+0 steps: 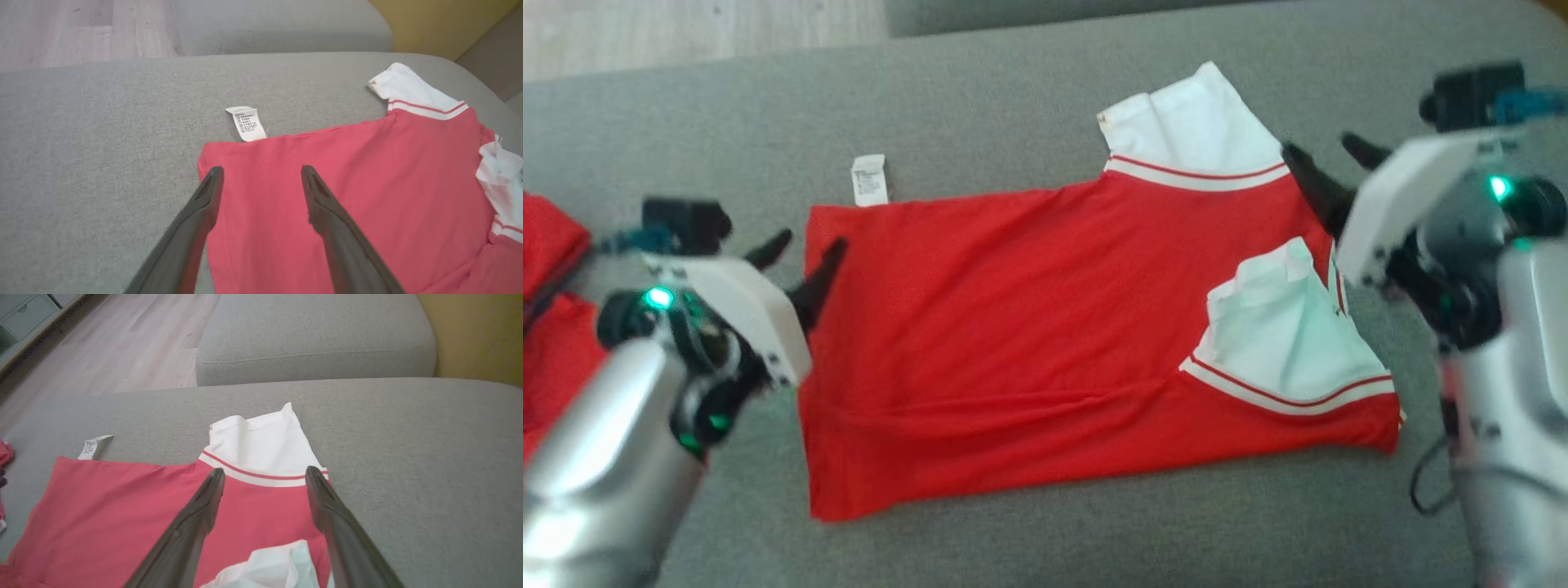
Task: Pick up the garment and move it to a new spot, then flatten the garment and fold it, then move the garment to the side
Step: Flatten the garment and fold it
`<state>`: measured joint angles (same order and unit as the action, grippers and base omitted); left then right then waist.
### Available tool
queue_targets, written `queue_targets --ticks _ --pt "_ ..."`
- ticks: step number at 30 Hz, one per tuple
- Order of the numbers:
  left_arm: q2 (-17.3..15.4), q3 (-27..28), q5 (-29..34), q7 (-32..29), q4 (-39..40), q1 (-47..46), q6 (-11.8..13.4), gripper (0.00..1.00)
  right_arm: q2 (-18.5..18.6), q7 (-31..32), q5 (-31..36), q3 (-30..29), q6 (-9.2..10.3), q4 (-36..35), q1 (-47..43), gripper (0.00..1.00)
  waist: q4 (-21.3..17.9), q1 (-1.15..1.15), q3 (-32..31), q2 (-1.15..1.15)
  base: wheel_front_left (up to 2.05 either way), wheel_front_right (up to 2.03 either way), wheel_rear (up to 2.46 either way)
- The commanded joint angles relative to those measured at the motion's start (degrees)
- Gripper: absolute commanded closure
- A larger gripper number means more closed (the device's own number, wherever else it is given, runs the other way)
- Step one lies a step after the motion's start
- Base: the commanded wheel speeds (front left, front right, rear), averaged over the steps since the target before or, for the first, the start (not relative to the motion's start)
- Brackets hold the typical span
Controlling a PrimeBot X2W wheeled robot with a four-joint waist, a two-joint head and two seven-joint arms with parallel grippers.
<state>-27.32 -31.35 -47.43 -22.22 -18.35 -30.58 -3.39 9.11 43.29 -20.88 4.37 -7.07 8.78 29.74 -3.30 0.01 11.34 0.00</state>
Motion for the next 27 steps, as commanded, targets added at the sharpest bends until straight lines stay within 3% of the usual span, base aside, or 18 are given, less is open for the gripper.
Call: queue_targets --ticks 1,6,16,17,18,19,21,22,23,27 --pt "-2.4 2.7 -0.6 -1.0 -0.1 -3.7 -0.6 0.00 -0.4 -0.7 -1.1 1.2 -0.42 -0.8 3.2 0.00 -0.8 -0.01 1.1 0.00 0.00 0.00 0.00" --pt "-4.0 0.5 0.7 -4.4 -6.8 -9.8 -2.6 0.00 -2.0 -4.6 -2.4 3.2 -0.42 6.0 10.6 0.00 -2.6 -0.01 3.2 0.00 0.00 0.00 0.00" --pt "-3.4 -0.1 1.5 -3.3 -14.8 -14.9 -3.2 0.00 -1.8 -10.3 -4.3 7.6 -0.42 13.2 15.6 0.00 -4.2 -0.01 8.0 0.00 0.00 0.00 0.00" --pt "-3.2 -0.3 1.3 -3.9 -15.5 -15.2 -3.2 0.10 -1.6 -10.7 -4.4 7.7 -0.42 13.7 15.9 0.00 -4.2 -0.01 8.3 0.00 0.00 0.00 0.00" --pt "-3.1 -0.5 1.2 -4.4 -16.1 -15.5 -3.3 0.36 -1.4 -11.0 -4.5 7.8 -0.42 14.3 16.0 0.00 -4.1 -0.01 8.5 0.00 0.00 0.00 0.00" --pt "-2.9 -0.7 1.0 -4.7 -16.5 -15.8 -3.4 0.50 -1.3 -11.3 -4.6 7.9 -0.42 14.7 16.2 0.00 -4.1 -0.01 8.7 0.00 0.00 0.00 0.00" --pt "-2.4 -0.9 0.6 -5.2 -17.2 -16.2 -3.4 0.56 -1.1 -11.7 -4.9 8.1 -0.42 15.7 16.6 0.00 -4.0 -0.01 9.1 0.00 0.00 0.00 0.00" --pt "-2.0 -1.2 -0.1 -6.0 -18.0 -16.6 -3.5 0.72 -1.1 -12.1 -5.2 8.3 -0.42 16.4 16.9 0.00 -3.9 -0.01 9.4 0.00 0.00 0.00 0.00" --pt "-1.9 -1.4 -0.2 -6.4 -18.2 -16.8 -3.6 1.00 -1.0 -12.2 -5.3 8.3 -0.42 16.7 17.1 0.00 -3.7 -0.01 9.6 0.00 0.00 0.00 0.00" --pt "-0.9 -2.0 -1.2 -6.4 -17.8 -17.6 -3.8 1.00 -0.5 -12.4 -5.2 8.2 -0.42 18.1 18.2 0.00 -2.6 -0.01 10.2 0.00 0.00 0.00 0.00"
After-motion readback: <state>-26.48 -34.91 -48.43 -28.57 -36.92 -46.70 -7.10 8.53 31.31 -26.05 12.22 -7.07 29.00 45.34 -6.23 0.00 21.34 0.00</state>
